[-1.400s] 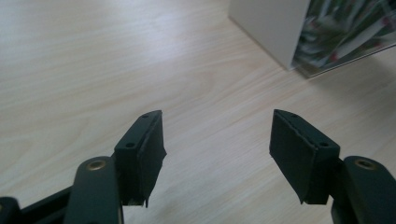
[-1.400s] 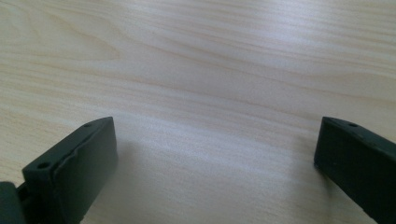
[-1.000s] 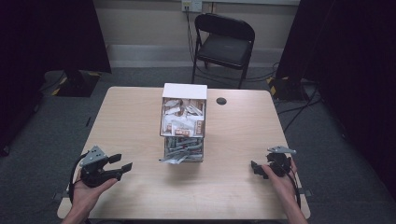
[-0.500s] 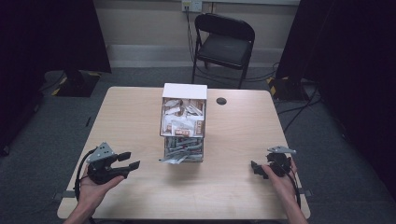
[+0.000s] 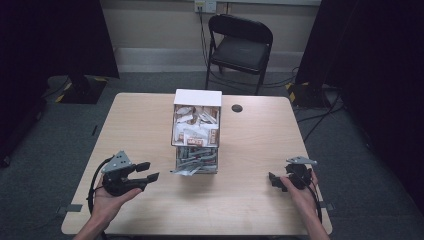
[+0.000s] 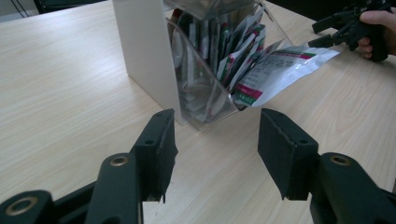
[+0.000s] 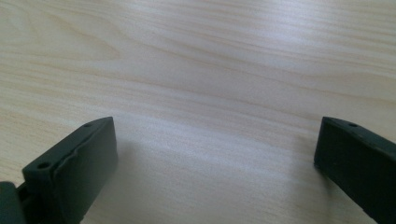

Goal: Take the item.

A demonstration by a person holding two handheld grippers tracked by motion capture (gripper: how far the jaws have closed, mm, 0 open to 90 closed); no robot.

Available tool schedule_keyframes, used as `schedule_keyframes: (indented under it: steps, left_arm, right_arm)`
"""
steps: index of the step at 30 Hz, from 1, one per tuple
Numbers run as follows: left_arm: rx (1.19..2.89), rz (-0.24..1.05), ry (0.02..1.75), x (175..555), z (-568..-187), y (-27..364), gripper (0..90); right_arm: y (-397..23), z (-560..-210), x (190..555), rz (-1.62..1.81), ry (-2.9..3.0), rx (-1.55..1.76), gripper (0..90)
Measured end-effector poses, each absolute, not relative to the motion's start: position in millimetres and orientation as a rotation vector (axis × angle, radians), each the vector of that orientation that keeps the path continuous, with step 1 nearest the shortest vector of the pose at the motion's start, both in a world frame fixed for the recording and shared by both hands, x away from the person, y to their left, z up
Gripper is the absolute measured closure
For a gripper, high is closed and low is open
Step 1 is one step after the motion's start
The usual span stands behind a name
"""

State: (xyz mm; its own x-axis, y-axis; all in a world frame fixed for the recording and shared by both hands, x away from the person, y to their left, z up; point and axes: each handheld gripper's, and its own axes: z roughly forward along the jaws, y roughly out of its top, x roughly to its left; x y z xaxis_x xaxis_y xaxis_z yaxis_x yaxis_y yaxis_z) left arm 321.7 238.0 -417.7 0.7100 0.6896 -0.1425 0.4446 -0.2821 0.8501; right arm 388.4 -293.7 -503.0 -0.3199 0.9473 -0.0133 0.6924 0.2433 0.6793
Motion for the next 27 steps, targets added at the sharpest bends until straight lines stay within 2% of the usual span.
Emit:
schedule_keyframes:
  steps: [27]
  left_arm:
    - [1.97,0.238,0.725,325,-416,187,47.2]
  right_arm:
    - [-294,-503,388,0.811,2.099,1.496,0.0]
